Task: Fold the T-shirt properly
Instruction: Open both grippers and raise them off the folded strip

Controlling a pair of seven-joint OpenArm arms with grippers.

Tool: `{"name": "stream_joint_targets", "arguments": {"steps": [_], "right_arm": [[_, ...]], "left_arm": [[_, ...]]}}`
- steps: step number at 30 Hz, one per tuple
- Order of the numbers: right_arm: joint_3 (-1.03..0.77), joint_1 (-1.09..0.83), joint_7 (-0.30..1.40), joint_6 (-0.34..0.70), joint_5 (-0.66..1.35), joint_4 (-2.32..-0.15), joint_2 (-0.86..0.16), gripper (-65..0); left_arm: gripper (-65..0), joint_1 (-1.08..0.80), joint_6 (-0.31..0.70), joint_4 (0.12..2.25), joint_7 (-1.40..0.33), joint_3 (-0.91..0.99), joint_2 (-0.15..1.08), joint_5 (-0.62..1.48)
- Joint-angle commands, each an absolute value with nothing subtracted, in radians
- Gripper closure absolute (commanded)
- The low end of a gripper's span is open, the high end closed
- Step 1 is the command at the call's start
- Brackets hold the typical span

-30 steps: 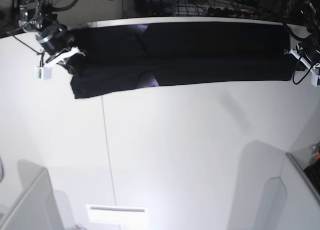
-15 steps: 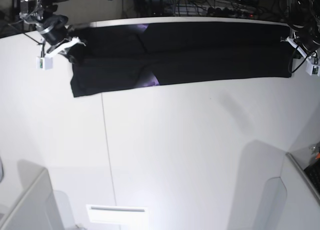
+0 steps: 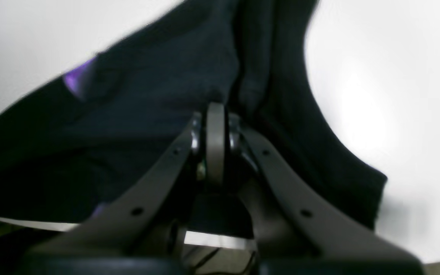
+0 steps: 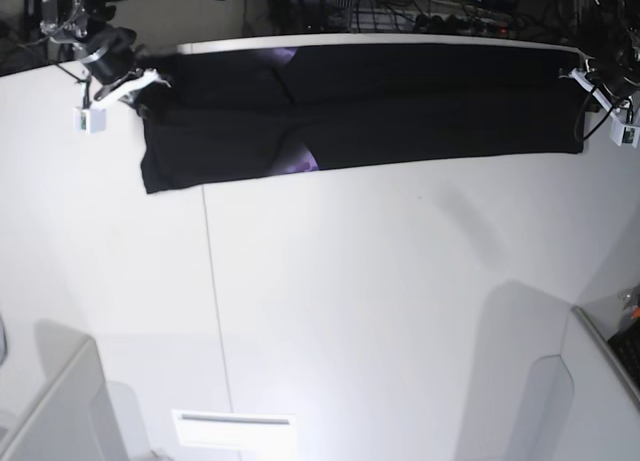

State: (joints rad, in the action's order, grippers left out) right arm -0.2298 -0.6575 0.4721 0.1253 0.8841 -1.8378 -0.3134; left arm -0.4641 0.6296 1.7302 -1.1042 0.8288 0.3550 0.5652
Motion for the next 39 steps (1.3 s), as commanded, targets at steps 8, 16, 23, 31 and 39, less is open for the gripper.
{"name": "stream_joint_targets", "arguments": {"steps": [8, 16, 23, 31, 39], "right_arm": [[-0.234, -0.657, 0.455, 0.134, 0.886, -1.819, -0.323, 0.0], [-0.232, -0.657, 0.455, 0.134, 0.886, -1.817, -0.321, 0.0], [-0.242, -0.664, 0.452, 0.134, 0.891, -1.819, -0.320, -18.9], [-0.242, -0.680, 0.397, 0.134, 0.886, -1.870, -0.297, -28.5], [-0.306, -0.730, 0.286, 0.134, 0.886, -1.989, -0.272, -28.5]], "left_arm": [[0.0, -0.452, 0.631, 1.673, -1.090, 0.835, 0.377, 0.567], [0.0, -0.452, 0.630, 1.669, -1.090, 0.835, 0.378, 0.567], [-40.5, -0.456, 0.630, 1.673, -1.090, 0.846, 0.384, 0.567], [-55.0, -0.449, 0.636, 1.695, -1.090, 0.957, 0.378, 0.575], [-22.4, -0.455, 0.638, 1.804, -1.090, 0.997, 0.346, 0.575]]}}
